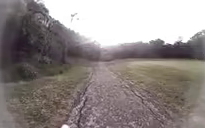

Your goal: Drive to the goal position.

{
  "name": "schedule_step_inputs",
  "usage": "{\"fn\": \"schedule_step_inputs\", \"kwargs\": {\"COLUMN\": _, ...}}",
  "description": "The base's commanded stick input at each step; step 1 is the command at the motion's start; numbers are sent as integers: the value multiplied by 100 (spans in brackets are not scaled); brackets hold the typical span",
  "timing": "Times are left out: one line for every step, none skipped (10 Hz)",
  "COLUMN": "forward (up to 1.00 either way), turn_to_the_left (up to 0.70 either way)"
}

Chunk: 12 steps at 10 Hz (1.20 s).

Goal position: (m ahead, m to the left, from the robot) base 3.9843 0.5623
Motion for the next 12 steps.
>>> {"fn": "schedule_step_inputs", "kwargs": {"forward": 50, "turn_to_the_left": 0}}
{"fn": "schedule_step_inputs", "kwargs": {"forward": 50, "turn_to_the_left": 0}}
{"fn": "schedule_step_inputs", "kwargs": {"forward": 50, "turn_to_the_left": -50}}
{"fn": "schedule_step_inputs", "kwargs": {"forward": 50, "turn_to_the_left": 8}}
{"fn": "schedule_step_inputs", "kwargs": {"forward": 50, "turn_to_the_left": 1}}
{"fn": "schedule_step_inputs", "kwargs": {"forward": 50, "turn_to_the_left": 0}}
{"fn": "schedule_step_inputs", "kwargs": {"forward": 50, "turn_to_the_left": 0}}
{"fn": "schedule_step_inputs", "kwargs": {"forward": 50, "turn_to_the_left": 0}}
{"fn": "schedule_step_inputs", "kwargs": {"forward": 50, "turn_to_the_left": 0}}
{"fn": "schedule_step_inputs", "kwargs": {"forward": 50, "turn_to_the_left": 0}}
{"fn": "schedule_step_inputs", "kwargs": {"forward": 50, "turn_to_the_left": 0}}
{"fn": "schedule_step_inputs", "kwargs": {"forward": 50, "turn_to_the_left": 0}}
